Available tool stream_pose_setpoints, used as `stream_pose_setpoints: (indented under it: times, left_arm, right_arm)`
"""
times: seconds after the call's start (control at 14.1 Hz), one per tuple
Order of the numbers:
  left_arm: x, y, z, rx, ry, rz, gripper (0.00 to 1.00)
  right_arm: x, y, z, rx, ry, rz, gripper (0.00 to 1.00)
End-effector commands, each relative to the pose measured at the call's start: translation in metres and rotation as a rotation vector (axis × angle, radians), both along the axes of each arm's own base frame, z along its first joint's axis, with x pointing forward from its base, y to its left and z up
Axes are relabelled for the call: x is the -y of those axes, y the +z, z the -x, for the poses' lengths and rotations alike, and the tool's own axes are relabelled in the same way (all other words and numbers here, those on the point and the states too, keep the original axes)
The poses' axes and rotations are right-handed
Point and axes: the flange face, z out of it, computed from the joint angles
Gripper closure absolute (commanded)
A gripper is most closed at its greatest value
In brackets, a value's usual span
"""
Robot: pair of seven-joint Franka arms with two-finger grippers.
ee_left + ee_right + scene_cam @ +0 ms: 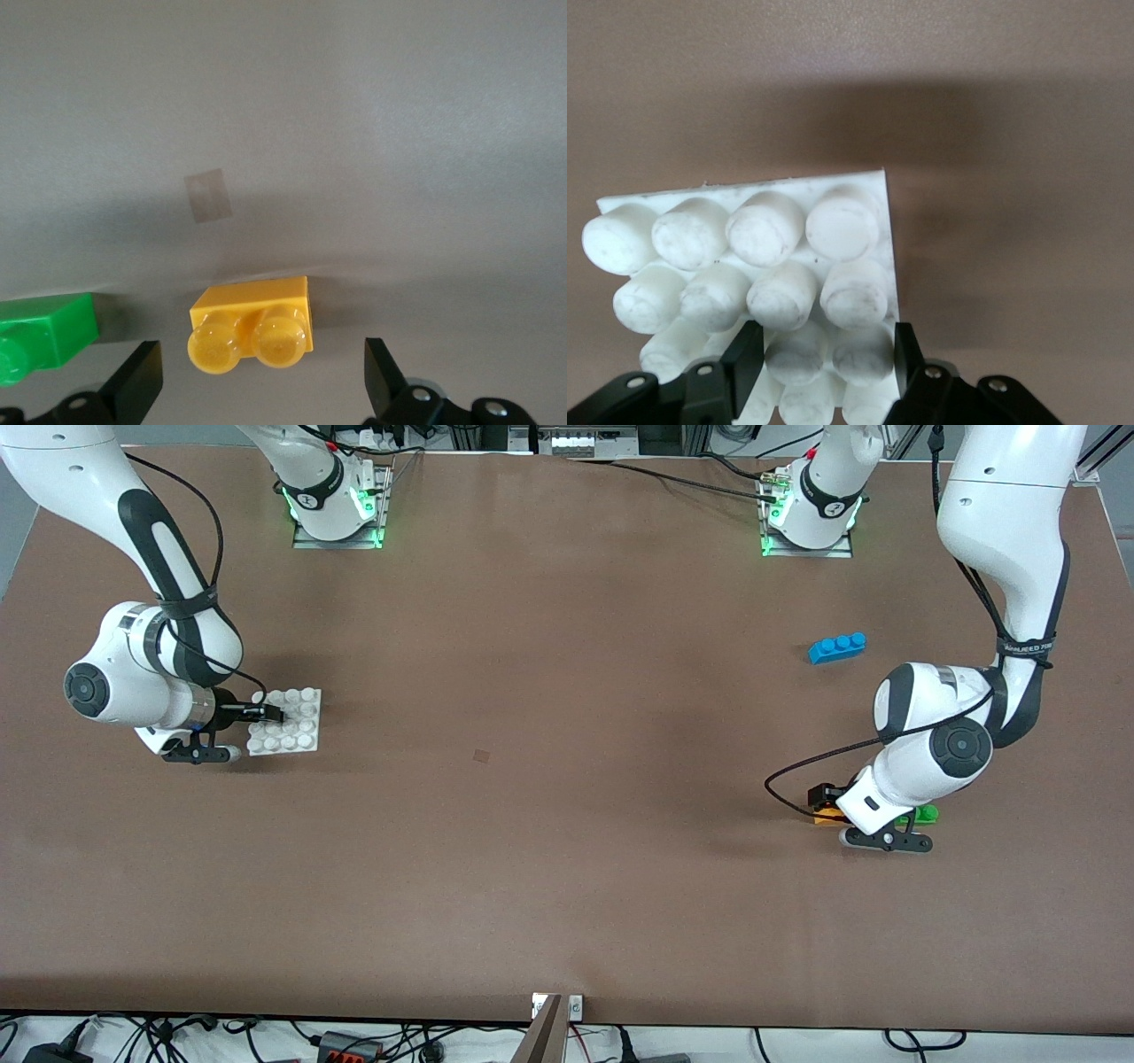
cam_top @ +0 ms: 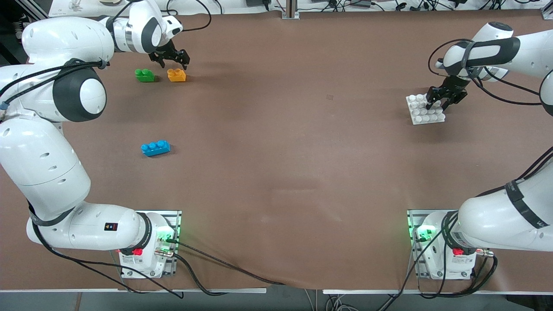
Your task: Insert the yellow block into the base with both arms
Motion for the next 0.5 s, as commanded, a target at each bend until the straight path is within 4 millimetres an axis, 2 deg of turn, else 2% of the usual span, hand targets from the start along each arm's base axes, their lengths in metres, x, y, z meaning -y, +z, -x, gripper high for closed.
stream_pose_setpoints:
  times: [0.0,0.21,0.42]
  left_arm:
    - [-0.006,-0.009,0.000,0.015,-0.020,-0.005,0.00]
    - [-0.008,-0.011,-0.001,0.013,-0.017,-0.005,0.00]
    - [-0.010,-0.015,-0.001,0.013,-0.015,-0.005,0.00]
  right_arm:
    - [-0.005,-0.005,-0.005,0.002,0.015,-0.023,0.35]
    - [-0.018,-0.005,-0.007,0.000,0.034,-0.023,0.40]
    - [-0.040,-0.001,-0.014,0.008,0.076,-0.024,0.40]
